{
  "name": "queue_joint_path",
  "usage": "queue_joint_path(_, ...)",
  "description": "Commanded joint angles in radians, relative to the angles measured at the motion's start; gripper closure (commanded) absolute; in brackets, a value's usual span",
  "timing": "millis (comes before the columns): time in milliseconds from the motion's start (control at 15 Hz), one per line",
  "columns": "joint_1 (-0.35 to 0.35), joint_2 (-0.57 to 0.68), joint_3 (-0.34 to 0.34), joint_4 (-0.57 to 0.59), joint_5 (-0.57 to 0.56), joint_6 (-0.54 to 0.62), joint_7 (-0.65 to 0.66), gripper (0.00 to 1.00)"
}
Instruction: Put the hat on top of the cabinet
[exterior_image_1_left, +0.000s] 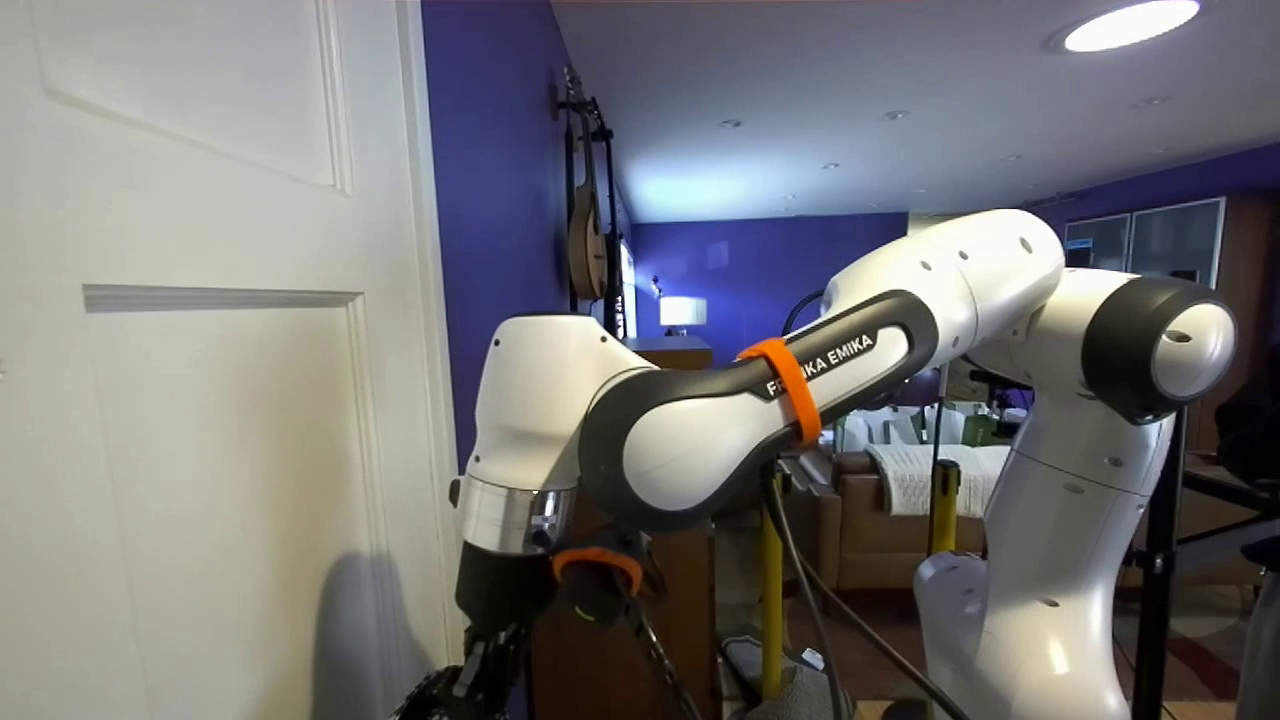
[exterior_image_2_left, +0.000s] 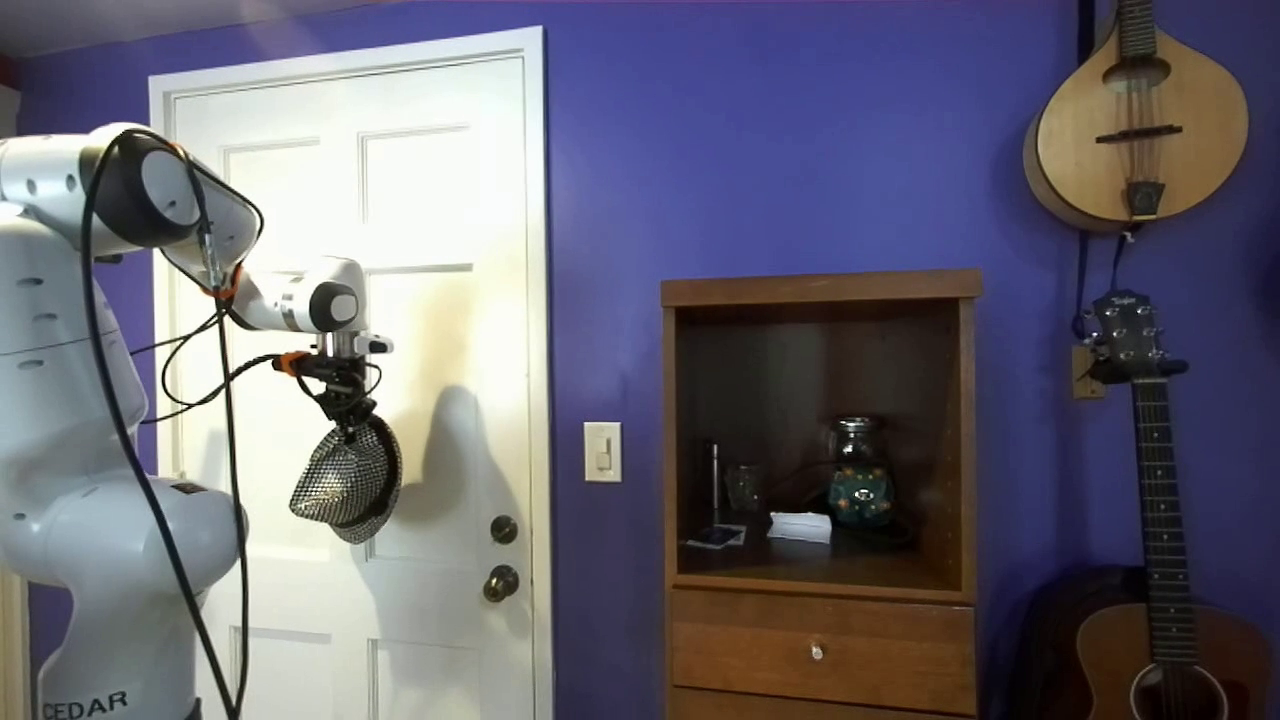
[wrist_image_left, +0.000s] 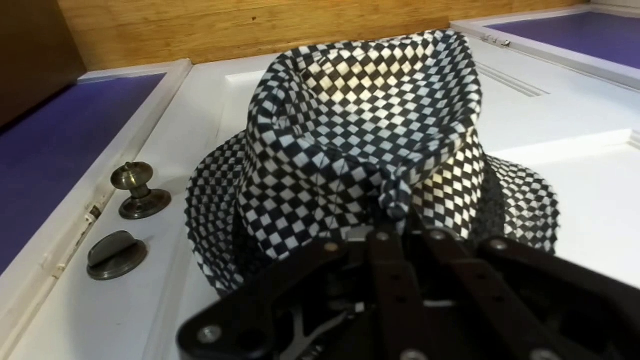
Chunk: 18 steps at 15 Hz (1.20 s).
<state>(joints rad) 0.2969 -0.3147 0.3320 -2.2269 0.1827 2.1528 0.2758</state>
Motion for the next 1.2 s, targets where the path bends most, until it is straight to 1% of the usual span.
queue_joint_path(0,-0.002,0.001,0.002,0.003,0.0,-0.003,0.0,0.93)
queue_joint_path(67,-0.002,0.001,0.002,0.003,0.0,-0.003,0.0,0.98)
queue_joint_path(400,-0.065,-0.101,-0.068,-0.089,0.01,-0.024,0.051,0.98)
queue_joint_path(533,-0.104,-0.161,-0.097,-0.135,0.003,-0.031,0.084,0.98)
queue_joint_path(800,-0.202,-0.307,-0.144,-0.228,-0.02,-0.036,0.158,0.98)
queue_joint_path(1000,-0.284,-0.419,-0.164,-0.28,-0.042,-0.04,0.207,0.98)
queue_joint_path(1067,-0.253,-0.312,-0.158,-0.221,-0.013,-0.033,0.149,0.93)
queue_joint_path(1133,-0.275,-0.348,-0.163,-0.238,-0.017,-0.035,0.157,0.93)
